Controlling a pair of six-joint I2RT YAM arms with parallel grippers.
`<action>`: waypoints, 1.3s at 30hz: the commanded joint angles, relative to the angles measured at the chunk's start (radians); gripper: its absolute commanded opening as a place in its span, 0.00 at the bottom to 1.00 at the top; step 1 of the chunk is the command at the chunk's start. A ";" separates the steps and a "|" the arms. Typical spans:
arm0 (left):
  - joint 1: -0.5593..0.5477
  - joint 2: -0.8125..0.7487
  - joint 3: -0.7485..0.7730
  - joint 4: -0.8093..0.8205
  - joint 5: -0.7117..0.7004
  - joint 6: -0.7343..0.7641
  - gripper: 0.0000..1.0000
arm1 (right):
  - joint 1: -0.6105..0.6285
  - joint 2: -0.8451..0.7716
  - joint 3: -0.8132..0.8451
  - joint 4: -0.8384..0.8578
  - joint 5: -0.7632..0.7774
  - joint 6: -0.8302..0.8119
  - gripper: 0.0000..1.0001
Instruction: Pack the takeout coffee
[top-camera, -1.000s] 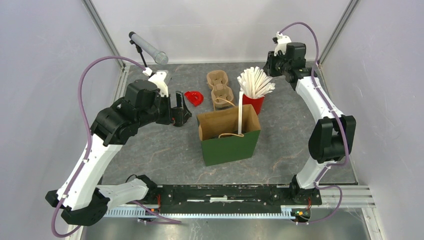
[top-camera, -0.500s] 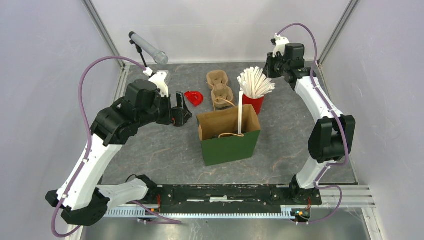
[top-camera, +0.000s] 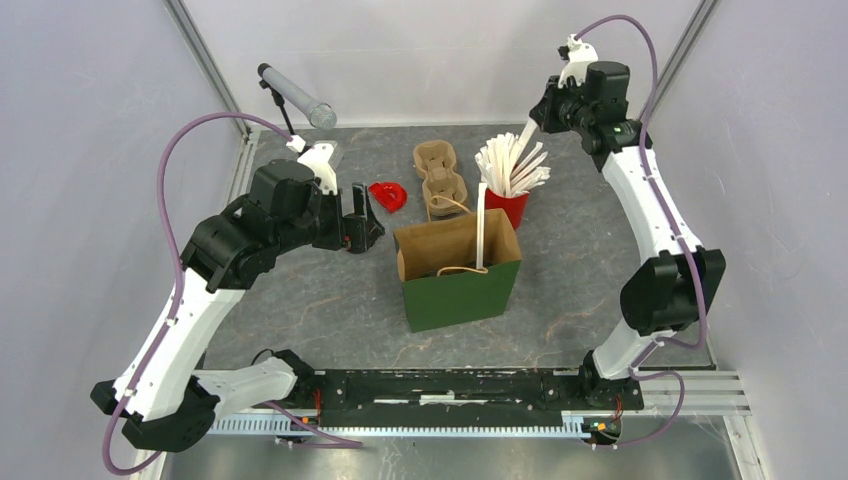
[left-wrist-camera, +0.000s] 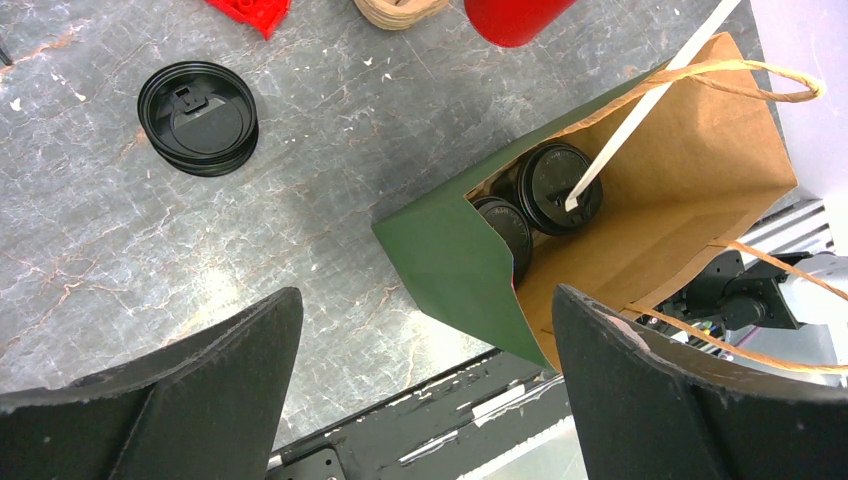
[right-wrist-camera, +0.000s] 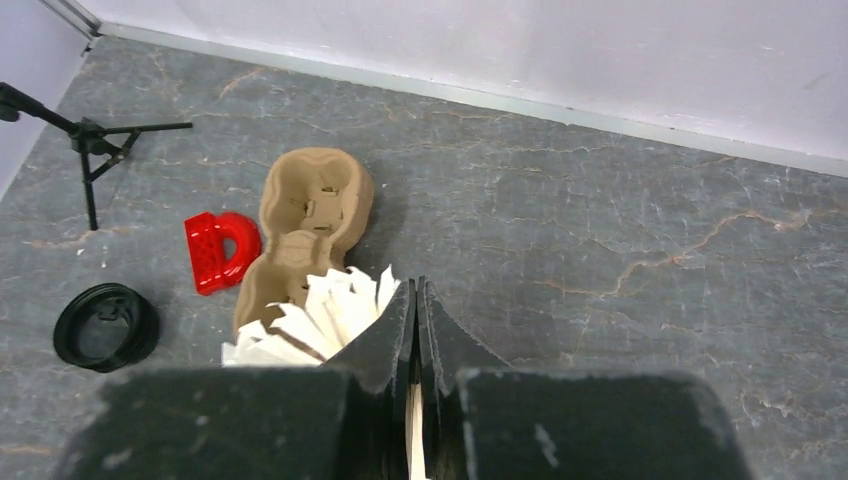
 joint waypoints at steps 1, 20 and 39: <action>0.003 -0.022 -0.009 0.023 0.016 0.011 1.00 | 0.003 -0.100 -0.032 0.001 -0.017 0.037 0.03; 0.003 -0.034 -0.025 0.040 0.038 0.005 1.00 | 0.002 -0.329 0.097 -0.061 0.129 0.016 0.00; 0.003 -0.066 -0.028 0.040 0.025 -0.009 1.00 | 0.003 -0.445 -0.030 0.023 0.094 0.151 0.00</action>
